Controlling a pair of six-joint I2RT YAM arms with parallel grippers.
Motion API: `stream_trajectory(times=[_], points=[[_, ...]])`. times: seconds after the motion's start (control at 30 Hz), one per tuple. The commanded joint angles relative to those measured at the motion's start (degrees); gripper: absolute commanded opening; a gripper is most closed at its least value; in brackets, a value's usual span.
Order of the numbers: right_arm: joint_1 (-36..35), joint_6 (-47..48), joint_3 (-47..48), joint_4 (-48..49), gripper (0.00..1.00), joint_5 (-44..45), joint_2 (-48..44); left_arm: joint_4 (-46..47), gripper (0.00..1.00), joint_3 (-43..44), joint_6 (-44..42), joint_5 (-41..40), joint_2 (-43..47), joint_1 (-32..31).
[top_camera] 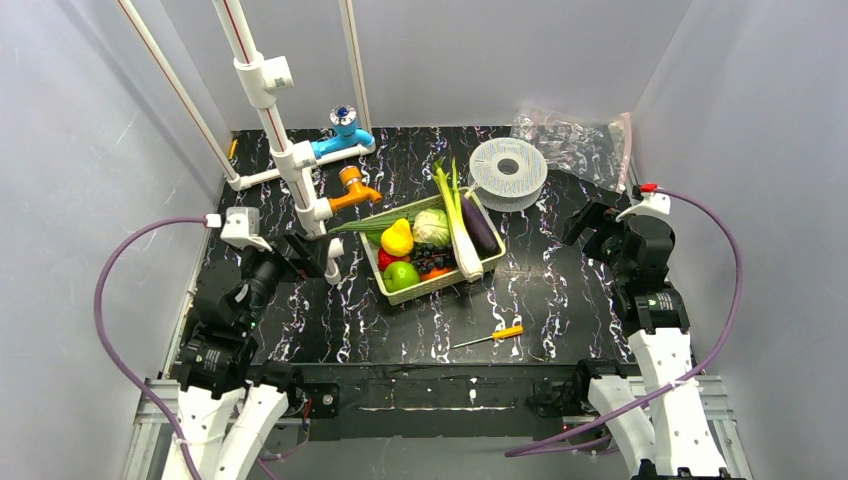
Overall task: Place the food in the zip-top bag and seal the zipper
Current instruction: Move the distractor to the center of the board.
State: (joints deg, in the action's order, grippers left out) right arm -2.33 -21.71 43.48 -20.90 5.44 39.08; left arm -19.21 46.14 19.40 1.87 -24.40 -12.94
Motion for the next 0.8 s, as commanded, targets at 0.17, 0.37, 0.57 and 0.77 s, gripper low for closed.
stream_trajectory(times=[0.17, 0.37, 0.57, 0.77], points=[[-0.1, 1.0, 0.1, 3.0, 1.0, -2.7, -1.0, -2.7, 1.0, 1.7, -0.6, 10.8, -6.9, -0.8], [-0.1, 0.8, -0.1, 3.1, 1.0, -2.5, -1.4, -1.5, 0.99, -0.2, -17.3, 9.9, -6.1, -1.0], [-0.1, 0.6, -0.2, 3.8, 1.0, -3.7, -1.0, 11.6, 0.99, -10.1, -24.5, 2.4, -3.4, -3.9], [-0.1, 0.7, -0.1, 3.8, 1.0, -3.5, -0.7, 25.0, 1.0, -15.9, -22.1, -5.3, -4.3, -3.9]])
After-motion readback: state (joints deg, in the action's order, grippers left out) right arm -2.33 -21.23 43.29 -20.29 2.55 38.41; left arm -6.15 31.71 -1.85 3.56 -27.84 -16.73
